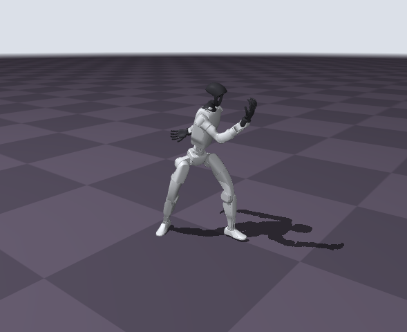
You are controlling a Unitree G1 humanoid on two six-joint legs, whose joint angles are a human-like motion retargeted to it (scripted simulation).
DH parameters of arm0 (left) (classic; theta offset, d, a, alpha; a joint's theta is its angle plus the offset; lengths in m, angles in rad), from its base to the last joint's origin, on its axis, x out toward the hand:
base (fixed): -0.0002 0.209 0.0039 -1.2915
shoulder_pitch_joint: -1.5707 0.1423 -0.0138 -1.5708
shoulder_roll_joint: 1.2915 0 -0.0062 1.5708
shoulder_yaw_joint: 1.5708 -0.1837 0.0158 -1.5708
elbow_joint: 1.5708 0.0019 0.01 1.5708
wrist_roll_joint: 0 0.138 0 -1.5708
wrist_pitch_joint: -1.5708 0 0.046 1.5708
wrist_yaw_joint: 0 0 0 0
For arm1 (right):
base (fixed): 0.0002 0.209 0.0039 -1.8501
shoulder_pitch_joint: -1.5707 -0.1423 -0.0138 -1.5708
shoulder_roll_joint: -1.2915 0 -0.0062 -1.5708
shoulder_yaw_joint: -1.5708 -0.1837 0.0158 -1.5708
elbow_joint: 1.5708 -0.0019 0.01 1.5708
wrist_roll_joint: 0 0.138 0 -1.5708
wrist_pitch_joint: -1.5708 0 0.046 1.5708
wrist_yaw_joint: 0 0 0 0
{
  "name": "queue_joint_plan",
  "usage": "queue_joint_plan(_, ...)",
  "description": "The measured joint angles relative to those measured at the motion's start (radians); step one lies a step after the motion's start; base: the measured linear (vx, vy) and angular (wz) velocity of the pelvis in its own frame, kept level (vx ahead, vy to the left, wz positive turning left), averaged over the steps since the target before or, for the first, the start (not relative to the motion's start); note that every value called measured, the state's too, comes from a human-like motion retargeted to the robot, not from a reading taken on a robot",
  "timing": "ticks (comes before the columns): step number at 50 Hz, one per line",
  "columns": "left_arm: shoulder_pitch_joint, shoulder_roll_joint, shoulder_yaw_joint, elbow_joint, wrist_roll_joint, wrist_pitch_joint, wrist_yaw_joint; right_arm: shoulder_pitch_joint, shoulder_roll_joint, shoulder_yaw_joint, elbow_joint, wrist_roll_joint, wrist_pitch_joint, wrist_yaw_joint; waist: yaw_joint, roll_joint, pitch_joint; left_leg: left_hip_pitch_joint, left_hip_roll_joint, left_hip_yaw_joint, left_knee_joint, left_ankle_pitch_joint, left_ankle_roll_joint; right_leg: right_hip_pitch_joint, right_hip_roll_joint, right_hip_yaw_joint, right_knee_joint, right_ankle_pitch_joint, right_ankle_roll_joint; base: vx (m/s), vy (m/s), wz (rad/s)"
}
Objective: Kungfu
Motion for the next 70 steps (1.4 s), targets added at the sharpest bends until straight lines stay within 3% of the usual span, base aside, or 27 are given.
queue_joint_plan(3, -0.016, -0.035, -0.018, 0.048, -0.007, -0.017, -0.070, -0.092, -0.076, 0.011, -0.015, -0.022, -0.057, -0.026, 0.000, -0.023, -0.016, -0.057, 0.089, 0.058, 0.049, -0.015, 0.020, -0.034, 0.056, -0.010, -0.033, 0.064, 0.000, 0.24, -0.08, -0.42)
queue_joint_plan(7, -0.071, -0.057, -0.043, 0.092, 0.060, -0.034, -0.166, -0.101, -0.142, 0.018, -0.051, -0.144, -0.155, -0.101, -0.041, -0.031, -0.050, -0.078, 0.091, 0.024, 0.081, -0.042, 0.002, -0.027, 0.099, 0.019, -0.054, 0.244, 0.000, 0.51, 0.17, -0.04)
queue_joint_plan(10, -0.101, -0.068, -0.055, 0.068, 0.116, -0.048, -0.215, -0.054, -0.130, 0.018, -0.108, -0.223, -0.213, -0.177, -0.100, -0.040, -0.088, -0.024, 0.017, 0.055, 0.090, -0.118, 0.025, 0.005, 0.032, 0.096, -0.046, 0.457, 0.000, 0.77, 0.51, 0.85)
queue_joint_plan(12, -0.111, -0.067, -0.074, 0.034, 0.105, -0.075, -0.181, -0.029, -0.110, 0.032, -0.137, -0.215, -0.223, -0.208, -0.169, -0.039, -0.090, 0.055, -0.086, 0.084, 0.065, -0.162, 0.055, 0.024, -0.046, 0.235, 0.016, 0.594, 0.000, 0.75, 0.49, 1.59)
queue_joint_plan(13, -0.127, -0.056, -0.088, 0.020, 0.079, -0.087, -0.157, -0.024, -0.101, 0.036, -0.144, -0.190, -0.221, -0.198, -0.201, -0.026, -0.093, 0.074, -0.108, 0.070, 0.046, -0.161, 0.057, -0.006, -0.036, 0.322, 0.088, 0.617, 0.000, 0.53, 0.10, 1.28)
queue_joint_plan(15, -0.172, -0.016, -0.121, -0.012, 0.025, -0.099, -0.131, -0.013, -0.087, 0.035, -0.151, -0.127, -0.191, -0.165, -0.258, 0.030, -0.116, 0.086, -0.095, -0.009, -0.011, -0.134, 0.039, -0.065, 0.126, 0.480, 0.141, 0.596, 0.000, 0.50, -0.19, 1.06)
queue_joint_plan(17, -0.205, 0.026, -0.152, -0.042, 0.014, -0.103, -0.126, 0.003, -0.085, 0.034, -0.143, -0.075, -0.159, -0.134, -0.334, 0.087, -0.122, 0.121, -0.120, -0.094, -0.058, -0.120, 0.022, -0.121, 0.250, 0.550, 0.268, 0.473, 0.000, 0.51, -0.24, 1.71)
queue_joint_plan(19, -0.223, 0.061, -0.170, -0.077, 0.036, -0.105, -0.122, 0.016, -0.084, 0.036, -0.134, -0.053, -0.158, -0.128, -0.379, 0.122, -0.128, 0.167, -0.147, -0.132, -0.106, -0.115, 0.021, -0.179, 0.299, 0.567, 0.373, 0.358, 0.000, 0.49, -0.03, 1.29)
queue_joint_plan(25, -0.224, 0.103, -0.165, -0.117, 0.064, -0.123, -0.077, 0.047, -0.071, 0.057, -0.125, -0.091, -0.168, -0.164, -0.451, 0.135, -0.128, 0.388, -0.314, -0.100, -0.277, -0.121, 0.088, -0.320, 0.291, 0.719, 0.492, 0.119, 0.000, 0.58, 0.23, 0.79)
queue_joint_plan(29, -0.227, 0.098, -0.134, -0.134, 0.059, -0.102, -0.099, 0.060, -0.078, 0.070, -0.128, -0.107, -0.156, -0.148, -0.532, 0.142, -0.111, 0.497, -0.407, -0.135, -0.352, -0.122, 0.106, -0.424, 0.283, 0.777, 0.447, 0.030, -0.022, 0.46, -0.05, 1.06)
queue_joint_plan(35, -0.254, 0.088, -0.179, -0.149, 0.075, -0.109, -0.098, 0.091, -0.092, 0.072, -0.127, -0.119, -0.165, -0.137, -0.616, 0.174, -0.063, 0.661, -0.479, -0.213, -0.389, -0.157, 0.125, -0.432, 0.281, 0.878, 0.140, -0.010, -0.180, 0.45, -0.21, 0.86)
queue_joint_plan(37, -0.257, 0.080, -0.197, -0.150, 0.088, -0.119, -0.099, 0.108, -0.088, 0.077, -0.120, -0.114, -0.161, -0.151, -0.642, 0.183, -0.049, 0.736, -0.504, -0.241, -0.393, -0.183, 0.132, -0.385, 0.258, 0.877, 0.025, 0.049, -0.212, 0.50, -0.18, 0.88)
queue_joint_plan(38, -0.256, 0.077, -0.205, -0.151, 0.096, -0.122, -0.101, 0.117, -0.087, 0.080, -0.114, -0.114, -0.161, -0.162, -0.660, 0.182, -0.044, 0.771, -0.521, -0.257, -0.385, -0.199, 0.134, -0.350, 0.229, 0.833, -0.024, 0.151, -0.216, 0.54, -0.24, 0.73)
queue_joint_plan(40, -0.246, 0.076, -0.206, -0.157, 0.116, -0.121, -0.103, 0.145, -0.081, 0.077, -0.106, -0.119, -0.159, -0.187, -0.636, 0.183, -0.063, 0.795, -0.514, -0.240, -0.348, -0.225, 0.124, -0.312, 0.251, 0.786, 0.009, 0.087, -0.288, 0.61, -0.40, 0.07)
queue_joint_plan(42, -0.227, 0.064, -0.208, -0.164, 0.126, -0.102, -0.078, 0.196, -0.096, 0.063, -0.103, -0.126, -0.156, -0.198, -0.599, 0.169, -0.097, 0.780, -0.518, -0.193, -0.266, -0.205, 0.108, -0.280, 0.245, 0.787, 0.003, 0.060, -0.287, 0.61, -0.36, -0.15)
queue_joint_plan(44, -0.223, 0.036, -0.204, -0.158, 0.088, -0.102, -0.044, 0.230, -0.103, 0.057, -0.107, -0.142, -0.160, -0.197, -0.582, 0.159, -0.111, 0.761, -0.513, -0.128, -0.182, -0.119, 0.078, -0.235, 0.250, 0.788, -0.023, 0.039, -0.296, 0.51, -0.31, 0.14)
queue_joint_plan(48, -0.214, -0.019, -0.188, -0.140, 0.051, -0.120, -0.034, 0.277, -0.073, 0.054, -0.123, -0.198, -0.183, -0.215, -0.673, 0.159, -0.135, 0.667, -0.458, 0.009, 0.067, 0.031, -0.027, -0.158, 0.211, 0.704, -0.070, 0.004, -0.301, 0.37, -0.22, 1.19)
queue_joint_plan(53, -0.193, -0.036, -0.196, -0.130, 0.106, -0.122, -0.045, 0.311, -0.065, 0.048, -0.144, -0.201, -0.218, -0.242, -0.636, 0.109, -0.177, 0.539, -0.364, 0.241, 0.263, 0.022, -0.032, -0.114, 0.204, 0.705, -0.098, -0.043, -0.306, 0.42, -0.28, 0.18)
queue_joint_plan(58, -0.153, -0.045, -0.164, -0.114, 0.109, -0.121, -0.016, 0.317, -0.089, 0.024, -0.158, -0.219, -0.232, -0.237, -0.588, 0.103, -0.172, 0.405, -0.337, 0.206, 0.147, 0.015, -0.049, -0.057, 0.249, 0.673, -0.109, -0.093, -0.312, 0.42, -0.25, 0.14)
queue_joint_plan(65, -0.046, -0.034, -0.092, -0.077, 0.123, -0.092, 0.002, 0.313, -0.126, -0.003, -0.162, -0.269, -0.251, -0.244, -0.447, 0.078, -0.108, 0.317, -0.258, 0.159, -0.274, 0.056, -0.046, 0.062, 0.319, 0.706, -0.126, -0.163, -0.330, 0.49, -0.18, -0.41)
queue_joint_plan(70, 0.037, -0.034, -0.016, -0.028, 0.081, -0.082, 0.080, 0.310, -0.138, -0.007, -0.148, -0.269, -0.250, -0.250, -0.427, 0.057, -0.084, 0.265, -0.237, 0.203, -0.475, -0.013, -0.030, 0.134, 0.322, 0.693, -0.136, -0.200, -0.312, 0.57, -0.11, 0.03)
